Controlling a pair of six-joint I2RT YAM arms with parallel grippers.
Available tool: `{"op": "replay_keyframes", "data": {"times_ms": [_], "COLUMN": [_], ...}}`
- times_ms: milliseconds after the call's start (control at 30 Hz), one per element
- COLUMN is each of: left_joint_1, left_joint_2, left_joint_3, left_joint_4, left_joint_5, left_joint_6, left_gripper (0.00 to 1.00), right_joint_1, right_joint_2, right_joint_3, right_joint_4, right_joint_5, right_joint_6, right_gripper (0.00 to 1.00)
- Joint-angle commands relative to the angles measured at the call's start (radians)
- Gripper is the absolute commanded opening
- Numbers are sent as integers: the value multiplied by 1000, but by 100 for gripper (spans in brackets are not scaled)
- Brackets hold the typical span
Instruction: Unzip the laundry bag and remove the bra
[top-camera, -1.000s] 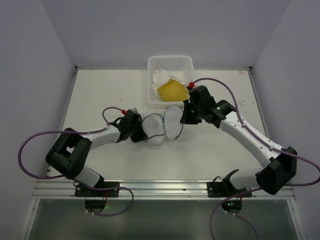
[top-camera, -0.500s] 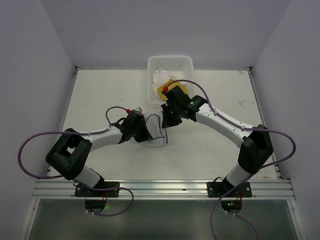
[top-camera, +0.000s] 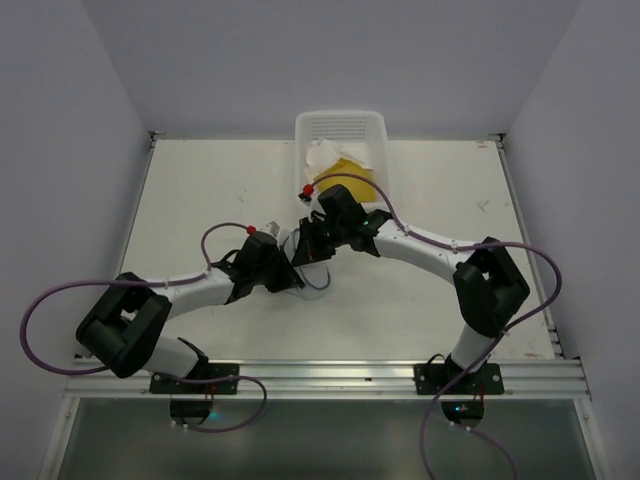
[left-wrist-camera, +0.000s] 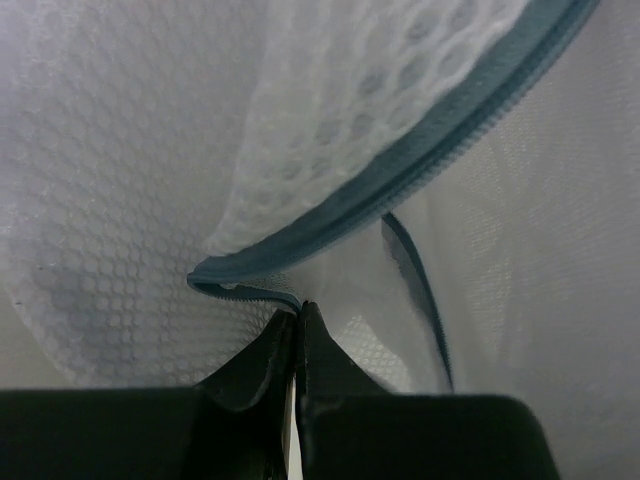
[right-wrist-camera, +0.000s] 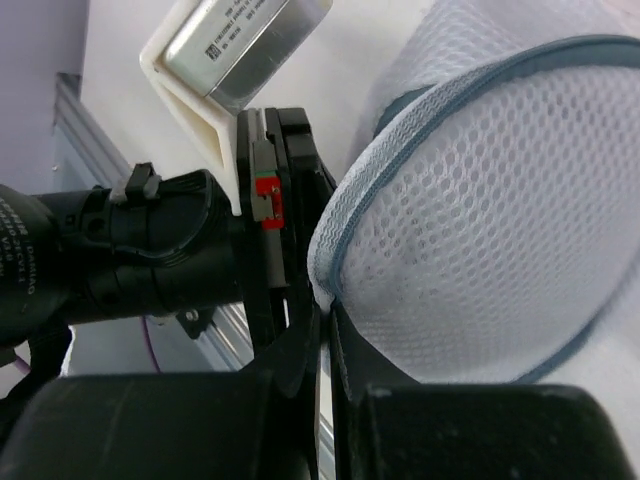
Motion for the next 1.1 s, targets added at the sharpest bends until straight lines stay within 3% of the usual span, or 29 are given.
{"op": "replay_keyframes", "data": {"times_ms": [0,133,267,467,633,833,967,1067], "left_joint_1": [1,7,39,87,136,163,179,182], "left_joint_2": [-28,-71,-150,-290,-399,-505,-545,-550], "left_joint_3": [-25,-60,-112,-169,-215,-227,-230,-203], "left_joint_4": [69,63,37,-69,-127,-233,-268,-296], "left_joint_5": [20,18,12,-2,24,-6,-15,-22], "left_joint_6": [-13,-14,-17,7,14,9,6,9], "left_gripper": [1,1,9,34,61,62,61,62], "right_joint_1": [-2,-4,-4,-5,-5,-5,-5,-4], "right_joint_2": [46,98,155,207,257,299,330,299], "right_joint_3": [-74,-91,-122,-142,-108,-74,-48,-59], "right_joint_4": [292,377,437,498,493,483,446,428], "right_joint_5": [-142,-173,-193,-228,-253,-262,-278,-261], "right_joint_6": [54,44,47,56,53,44,35,15], "right_gripper": [0,0,0,0,0,1,20,44]}}
